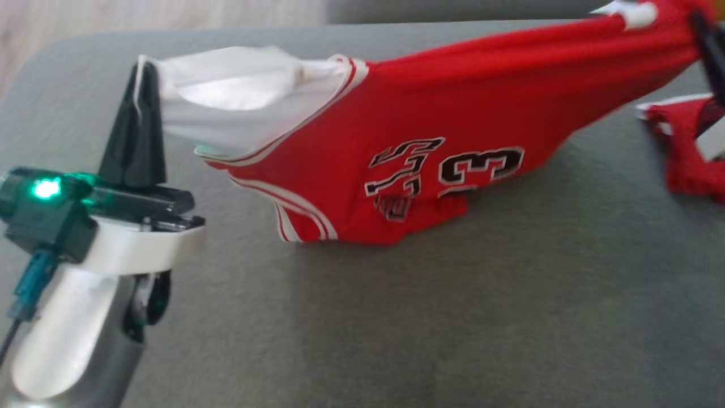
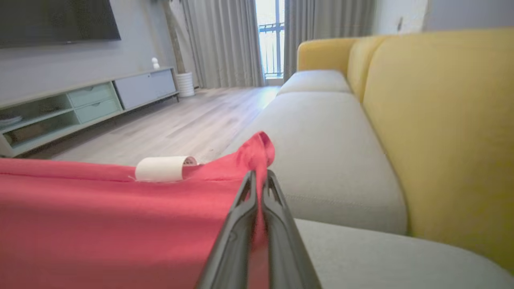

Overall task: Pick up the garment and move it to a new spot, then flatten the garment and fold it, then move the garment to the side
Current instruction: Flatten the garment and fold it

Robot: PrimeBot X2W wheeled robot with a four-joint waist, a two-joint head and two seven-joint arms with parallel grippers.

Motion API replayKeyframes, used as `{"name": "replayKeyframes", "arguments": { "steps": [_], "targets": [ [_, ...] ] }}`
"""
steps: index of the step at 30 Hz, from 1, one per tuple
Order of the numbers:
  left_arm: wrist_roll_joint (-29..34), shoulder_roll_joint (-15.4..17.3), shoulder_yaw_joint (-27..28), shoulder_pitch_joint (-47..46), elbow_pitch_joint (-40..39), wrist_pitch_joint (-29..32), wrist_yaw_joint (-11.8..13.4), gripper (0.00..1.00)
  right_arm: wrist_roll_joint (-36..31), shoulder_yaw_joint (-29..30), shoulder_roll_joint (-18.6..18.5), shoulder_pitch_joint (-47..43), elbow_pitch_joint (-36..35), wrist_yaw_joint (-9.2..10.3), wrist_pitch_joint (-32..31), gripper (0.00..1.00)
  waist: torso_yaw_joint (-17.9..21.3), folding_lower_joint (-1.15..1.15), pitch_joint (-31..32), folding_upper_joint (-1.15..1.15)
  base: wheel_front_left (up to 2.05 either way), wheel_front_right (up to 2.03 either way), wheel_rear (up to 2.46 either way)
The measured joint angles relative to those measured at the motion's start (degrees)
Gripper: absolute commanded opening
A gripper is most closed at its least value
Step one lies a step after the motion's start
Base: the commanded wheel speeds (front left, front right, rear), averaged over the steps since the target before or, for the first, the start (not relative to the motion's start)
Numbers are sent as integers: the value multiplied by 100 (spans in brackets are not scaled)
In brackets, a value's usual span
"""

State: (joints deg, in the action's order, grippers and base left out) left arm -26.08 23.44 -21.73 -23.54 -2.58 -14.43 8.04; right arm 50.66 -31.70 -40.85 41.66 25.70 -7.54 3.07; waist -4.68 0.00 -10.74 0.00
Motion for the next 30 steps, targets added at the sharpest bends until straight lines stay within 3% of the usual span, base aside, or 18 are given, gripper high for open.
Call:
{"name": "replayKeyframes", "arguments": {
  "steps": [6,13,18,23,24,25,26,27,30],
  "targets": [
    [51,393,194,-360,-393,233,-56,0,36,370,-172,-158,-594,0,246,0,512,0,286,0,0,0,0],
    [-175,544,125,-287,-737,1085,-56,0,91,590,-175,-1102,-1199,0,-160,0,957,-1,594,0,0,0,0],
    [-257,428,-103,298,-791,1174,8,0,-216,780,-120,-2011,-1282,0,-238,0,985,0,496,0,0,0,0],
    [-487,152,-276,1322,-571,837,157,0,-405,1032,413,-3487,-1357,0,-243,0,840,0,339,0,0,0,0],
    [-514,101,-301,1499,-525,778,181,0,-446,1088,520,-3739,-1355,0,-243,15,819,0,307,0,0,0,0],
    [-522,63,-348,1656,-499,726,215,0,-497,1156,623,-3973,-1351,0,-260,36,800,0,275,0,0,0,0],
    [-524,32,-396,1772,-466,667,236,0,-557,1207,702,-4177,-1335,0,-311,72,783,0,245,0,0,0,0],
    [-526,-10,-410,1862,-423,603,259,0,-609,1291,793,-4351,-1311,0,-336,100,771,0,215,0,0,0,0],
    [-589,-76,-420,1994,-328,471,259,0,-719,1706,1034,-4637,-1328,0,-412,100,740,0,146,0,0,0,0]
  ]
}}
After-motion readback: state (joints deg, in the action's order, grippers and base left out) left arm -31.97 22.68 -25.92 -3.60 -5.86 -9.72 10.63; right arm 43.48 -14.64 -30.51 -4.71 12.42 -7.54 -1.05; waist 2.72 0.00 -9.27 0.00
